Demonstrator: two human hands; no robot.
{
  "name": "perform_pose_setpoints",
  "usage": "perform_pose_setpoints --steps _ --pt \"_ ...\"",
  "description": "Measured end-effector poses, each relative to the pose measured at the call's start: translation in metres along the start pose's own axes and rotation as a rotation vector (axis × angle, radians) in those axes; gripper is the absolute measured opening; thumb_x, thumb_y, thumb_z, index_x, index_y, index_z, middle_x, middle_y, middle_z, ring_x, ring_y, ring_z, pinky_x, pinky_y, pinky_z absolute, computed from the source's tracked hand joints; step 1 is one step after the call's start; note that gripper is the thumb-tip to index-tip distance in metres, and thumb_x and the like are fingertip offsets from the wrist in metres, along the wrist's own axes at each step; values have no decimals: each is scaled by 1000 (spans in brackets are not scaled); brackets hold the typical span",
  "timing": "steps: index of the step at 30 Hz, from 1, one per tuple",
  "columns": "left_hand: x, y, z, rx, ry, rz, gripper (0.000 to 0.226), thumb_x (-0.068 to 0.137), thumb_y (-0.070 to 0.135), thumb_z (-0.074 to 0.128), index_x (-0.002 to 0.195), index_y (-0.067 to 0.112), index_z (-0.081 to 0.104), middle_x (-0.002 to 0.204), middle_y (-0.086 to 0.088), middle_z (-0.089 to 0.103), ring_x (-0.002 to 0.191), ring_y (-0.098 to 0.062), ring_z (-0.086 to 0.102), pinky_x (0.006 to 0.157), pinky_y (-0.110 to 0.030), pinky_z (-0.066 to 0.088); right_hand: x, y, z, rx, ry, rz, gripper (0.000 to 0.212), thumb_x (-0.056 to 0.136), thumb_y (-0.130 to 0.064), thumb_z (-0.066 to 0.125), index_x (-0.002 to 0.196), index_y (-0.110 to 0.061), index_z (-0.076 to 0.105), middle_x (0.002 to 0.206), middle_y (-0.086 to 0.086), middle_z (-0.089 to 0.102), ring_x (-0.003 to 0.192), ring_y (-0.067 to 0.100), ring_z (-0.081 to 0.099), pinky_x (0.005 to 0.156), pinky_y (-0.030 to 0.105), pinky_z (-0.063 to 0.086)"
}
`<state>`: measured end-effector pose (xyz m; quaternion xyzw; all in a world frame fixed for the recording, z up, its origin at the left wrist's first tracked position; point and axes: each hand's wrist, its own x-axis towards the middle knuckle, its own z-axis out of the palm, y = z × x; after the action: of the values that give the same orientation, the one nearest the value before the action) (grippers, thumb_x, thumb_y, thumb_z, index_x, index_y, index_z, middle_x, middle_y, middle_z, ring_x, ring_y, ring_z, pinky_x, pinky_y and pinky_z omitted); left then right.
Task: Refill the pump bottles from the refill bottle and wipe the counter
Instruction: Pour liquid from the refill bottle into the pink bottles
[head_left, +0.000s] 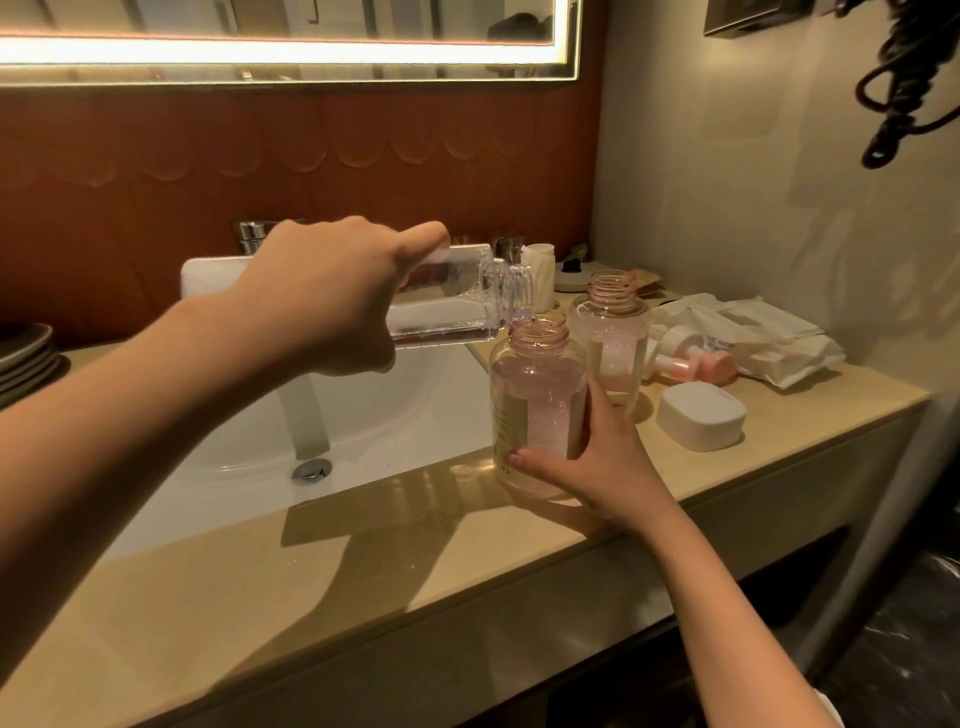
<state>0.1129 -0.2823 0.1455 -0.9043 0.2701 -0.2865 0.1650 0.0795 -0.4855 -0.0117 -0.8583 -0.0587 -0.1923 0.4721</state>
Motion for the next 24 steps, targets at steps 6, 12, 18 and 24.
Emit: perform_pose_setpoints --steps 6,12,18,24 --pt "0 0 -1 21 9 9 75 72 25 74 130 27 27 90 -1 59 71 -18 51 44 -22 29 1 1 0 6 -3 -4 94 63 -41 81 132 -45 17 128 -20 37 116 0 33 84 7 29" --pt "1 0 -1 25 3 12 75 72 25 74 130 27 26 92 -1 59 73 -19 52 44 -22 31 1 2 0 4 1 -9 95 63 -43 81 132 -46 16 128 -20 37 117 1 34 90 17 31" --pt "1 1 -2 25 5 10 77 73 25 74 132 27 26 90 -1 58 73 -19 52 44 -22 30 2 3 1 9 2 -15 94 62 -45 80 131 -47 17 126 -22 36 117 0 34 89 13 31" --pt "2 1 -3 33 12 15 79 74 24 73 136 26 24 93 -1 59 71 -16 51 43 -20 28 2 4 1 -4 7 -20 97 62 -44 81 136 -42 18 135 -14 39 121 4 34 94 22 32"
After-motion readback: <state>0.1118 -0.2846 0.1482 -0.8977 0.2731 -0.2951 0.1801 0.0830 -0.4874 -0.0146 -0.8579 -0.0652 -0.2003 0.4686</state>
